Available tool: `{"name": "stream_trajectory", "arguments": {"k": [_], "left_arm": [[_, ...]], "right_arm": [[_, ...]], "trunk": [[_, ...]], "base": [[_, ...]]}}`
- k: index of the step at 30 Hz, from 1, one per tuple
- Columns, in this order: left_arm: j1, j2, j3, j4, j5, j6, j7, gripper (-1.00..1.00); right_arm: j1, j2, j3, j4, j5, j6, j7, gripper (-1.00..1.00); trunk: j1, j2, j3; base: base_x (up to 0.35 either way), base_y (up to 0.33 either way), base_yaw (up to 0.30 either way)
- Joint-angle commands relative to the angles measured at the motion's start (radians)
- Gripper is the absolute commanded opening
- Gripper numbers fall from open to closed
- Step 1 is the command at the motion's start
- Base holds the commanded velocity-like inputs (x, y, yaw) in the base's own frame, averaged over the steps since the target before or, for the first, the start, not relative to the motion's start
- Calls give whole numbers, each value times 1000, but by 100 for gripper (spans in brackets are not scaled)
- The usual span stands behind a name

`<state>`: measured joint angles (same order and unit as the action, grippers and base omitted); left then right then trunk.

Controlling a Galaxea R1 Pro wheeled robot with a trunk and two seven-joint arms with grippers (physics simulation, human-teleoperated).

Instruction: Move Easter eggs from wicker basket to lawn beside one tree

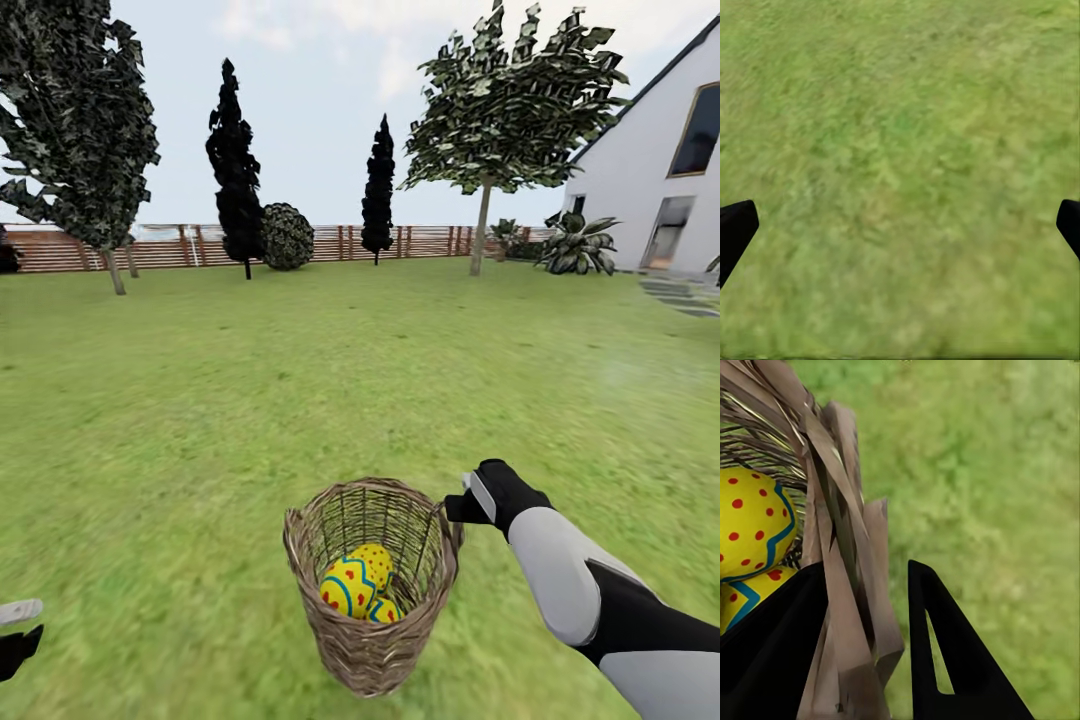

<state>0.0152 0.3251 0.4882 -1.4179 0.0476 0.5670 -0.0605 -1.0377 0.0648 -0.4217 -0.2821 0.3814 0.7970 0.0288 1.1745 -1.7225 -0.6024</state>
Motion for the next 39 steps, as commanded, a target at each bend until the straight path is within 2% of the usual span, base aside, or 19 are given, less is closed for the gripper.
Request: {"name": "stream_trajectory", "arguments": {"k": [1,30,39], "left_arm": [[0,0,1,-1,5,5,-2,100],[0,-5,1,-1,4,4,-2,100],[0,-5,1,-1,4,4,-2,100]], "right_arm": [[0,1,-11,-2,-2,4,3,-100],[-1,3,-11,-2,-2,4,3,-100],[0,11,-11,-2,-1,4,3,-100]], "trunk": [[0,-1,-1],[0,-1,-1],[0,-1,-1]], "base": [[0,0,287],[0,0,287],[0,0,287]]}}
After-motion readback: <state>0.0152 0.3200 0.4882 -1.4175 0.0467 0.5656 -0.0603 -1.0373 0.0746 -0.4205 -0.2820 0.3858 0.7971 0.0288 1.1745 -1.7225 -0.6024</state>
